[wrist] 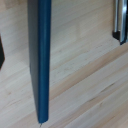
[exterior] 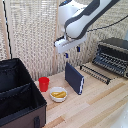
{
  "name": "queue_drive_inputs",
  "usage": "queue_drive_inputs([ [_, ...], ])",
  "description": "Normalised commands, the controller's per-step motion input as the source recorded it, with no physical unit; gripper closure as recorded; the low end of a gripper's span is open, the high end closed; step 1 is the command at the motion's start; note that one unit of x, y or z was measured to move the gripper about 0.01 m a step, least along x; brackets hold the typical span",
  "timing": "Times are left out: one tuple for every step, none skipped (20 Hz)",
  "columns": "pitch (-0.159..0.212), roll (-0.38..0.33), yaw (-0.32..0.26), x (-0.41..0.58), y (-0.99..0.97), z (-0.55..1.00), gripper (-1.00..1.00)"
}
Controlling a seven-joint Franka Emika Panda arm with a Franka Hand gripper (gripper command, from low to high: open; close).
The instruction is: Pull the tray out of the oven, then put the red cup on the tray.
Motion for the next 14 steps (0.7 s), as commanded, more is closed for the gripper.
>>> queue_drive_inputs([
  [-0.041, -0.29, 0.117, 0.0, -0.37, 0.0, -1.0],
  [-0.039, -0.275, 0.119, -0.003, -0.38, 0.0, -1.0],
  [-0.038, -0.273, 0.121, -0.003, -0.38, 0.0, -1.0],
  [-0.033, -0.261, 0.123, 0.0, -0.39, 0.0, -1.0],
  [-0.026, -0.245, 0.123, 0.0, -0.41, 0.0, -1.0],
  [-0.026, -0.239, 0.124, 0.0, -0.41, 0.0, -1.0],
  [-0.025, -0.239, 0.124, 0.0, -0.41, 0.0, -1.0],
  [-0.019, -0.235, 0.124, 0.0, -0.42, 0.0, -1.0],
  [-0.015, -0.231, 0.124, 0.0, -0.43, 0.0, -1.0],
  [-0.013, -0.231, 0.124, 0.0, -0.43, 0.0, -1.0],
  [-0.009, -0.232, 0.122, 0.0, -0.44, 0.0, -1.0],
  [-0.006, -0.236, 0.118, 0.0, -0.45, 0.0, -1.0],
  [-0.003, -0.238, 0.114, 0.0, -0.45, 0.0, -1.0],
  [0.0, -0.249, 0.102, 0.0, -0.47, 0.0, -1.0],
])
